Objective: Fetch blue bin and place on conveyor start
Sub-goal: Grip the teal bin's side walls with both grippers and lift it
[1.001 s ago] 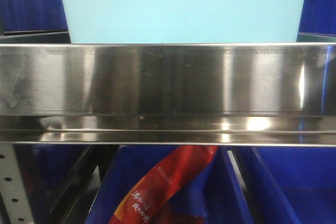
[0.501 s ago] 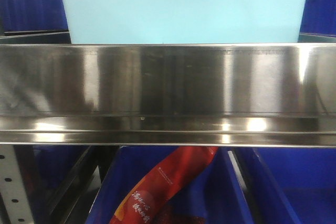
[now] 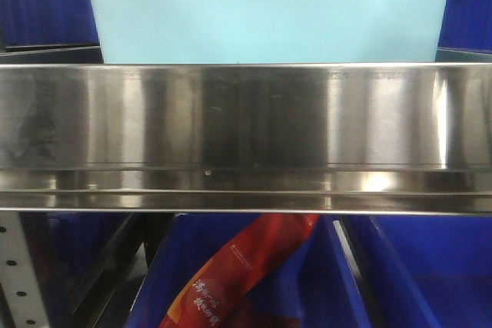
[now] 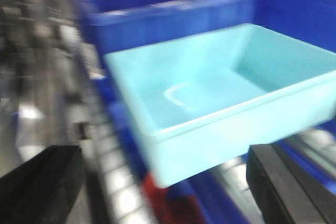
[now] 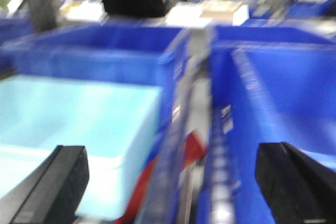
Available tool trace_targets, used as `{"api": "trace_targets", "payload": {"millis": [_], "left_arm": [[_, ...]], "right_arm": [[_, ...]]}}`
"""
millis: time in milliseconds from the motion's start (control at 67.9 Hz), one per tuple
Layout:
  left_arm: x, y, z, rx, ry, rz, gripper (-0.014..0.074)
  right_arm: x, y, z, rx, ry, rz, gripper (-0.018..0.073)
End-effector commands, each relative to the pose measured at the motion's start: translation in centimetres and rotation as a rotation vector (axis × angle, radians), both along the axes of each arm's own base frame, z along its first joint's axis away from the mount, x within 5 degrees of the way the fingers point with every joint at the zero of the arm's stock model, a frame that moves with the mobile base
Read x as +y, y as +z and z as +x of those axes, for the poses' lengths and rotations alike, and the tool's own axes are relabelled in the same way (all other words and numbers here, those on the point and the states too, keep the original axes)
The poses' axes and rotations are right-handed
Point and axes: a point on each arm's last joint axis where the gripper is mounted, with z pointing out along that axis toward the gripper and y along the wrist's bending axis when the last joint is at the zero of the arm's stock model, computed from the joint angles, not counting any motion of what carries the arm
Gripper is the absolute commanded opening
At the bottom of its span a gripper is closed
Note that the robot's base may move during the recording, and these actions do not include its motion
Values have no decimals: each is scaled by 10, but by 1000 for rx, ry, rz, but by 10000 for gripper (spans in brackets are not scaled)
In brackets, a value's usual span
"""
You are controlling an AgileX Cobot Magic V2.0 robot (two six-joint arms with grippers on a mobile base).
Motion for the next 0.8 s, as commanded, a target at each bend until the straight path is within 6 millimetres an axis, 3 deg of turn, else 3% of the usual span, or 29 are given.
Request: {"api": "trace_targets", "payload": {"millis": [0,191,265,442,604,780], "left_arm": [[-23,8,29,59,-34,-7,526],[-59,29,98,259,-1,-1,526],[-70,26,124,348,36,24,526],[-74,21,173,440,206,120,526],[-64,0,204,522,250,89,526],[-52,-30,230,605,290,78,526]], "right_arm": [[9,7,24,64,59,-19,538],[27,32,88,275,135,-39,538],[29,36,116,394,98,-29,538],[26,47,170,579,-31,-63,538],[34,34,212,647,-17,-51,538],[41,-2,246,742,-8,-48,538]]}}
